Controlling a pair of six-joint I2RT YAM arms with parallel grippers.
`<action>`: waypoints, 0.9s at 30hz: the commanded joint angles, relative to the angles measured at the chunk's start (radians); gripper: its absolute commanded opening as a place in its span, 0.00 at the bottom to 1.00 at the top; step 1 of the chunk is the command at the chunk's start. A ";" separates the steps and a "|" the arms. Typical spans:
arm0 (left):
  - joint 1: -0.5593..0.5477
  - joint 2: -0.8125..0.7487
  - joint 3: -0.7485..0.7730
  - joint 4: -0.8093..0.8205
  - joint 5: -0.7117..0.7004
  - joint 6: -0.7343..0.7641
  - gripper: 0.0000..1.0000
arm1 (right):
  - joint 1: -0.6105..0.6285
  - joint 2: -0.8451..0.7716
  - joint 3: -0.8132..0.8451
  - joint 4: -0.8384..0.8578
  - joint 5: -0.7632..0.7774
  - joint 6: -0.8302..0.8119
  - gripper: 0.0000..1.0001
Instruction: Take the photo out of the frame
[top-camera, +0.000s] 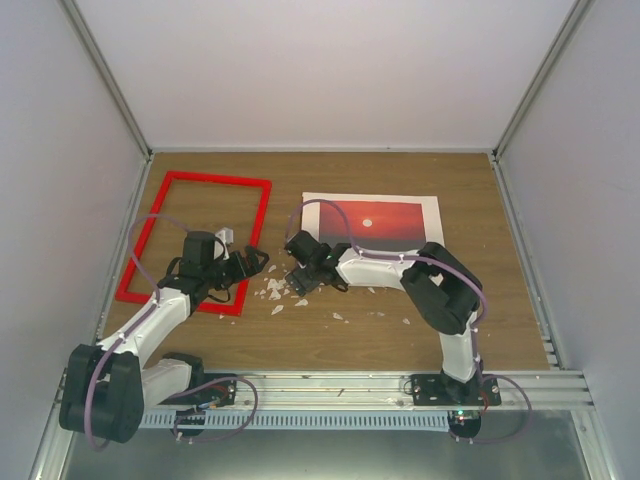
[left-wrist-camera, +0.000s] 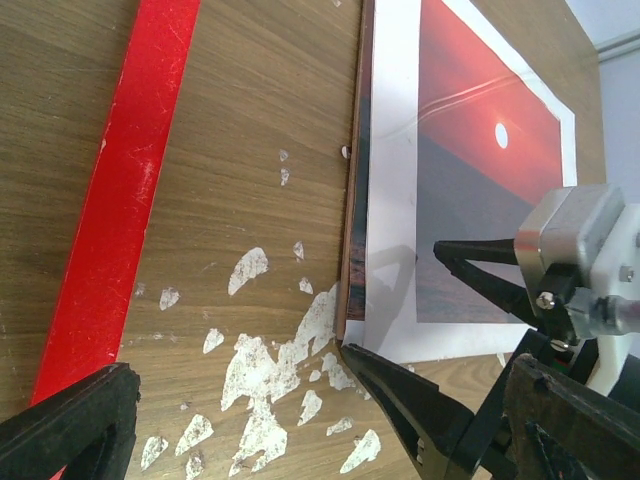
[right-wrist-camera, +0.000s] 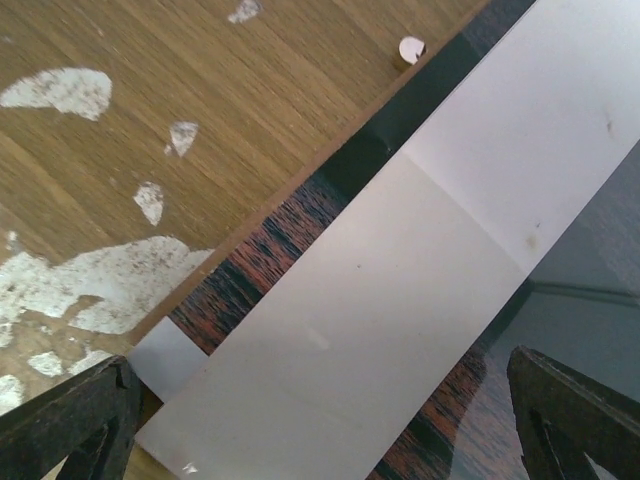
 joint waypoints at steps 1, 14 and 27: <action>-0.009 0.002 -0.018 0.063 -0.006 0.005 0.99 | 0.013 0.023 0.026 -0.047 0.061 0.008 1.00; -0.025 0.018 -0.008 0.065 -0.007 0.004 0.99 | 0.013 -0.027 0.003 -0.124 0.127 0.026 0.99; -0.041 0.027 0.000 0.070 -0.006 0.002 0.99 | 0.003 -0.093 -0.064 -0.147 0.169 0.040 0.99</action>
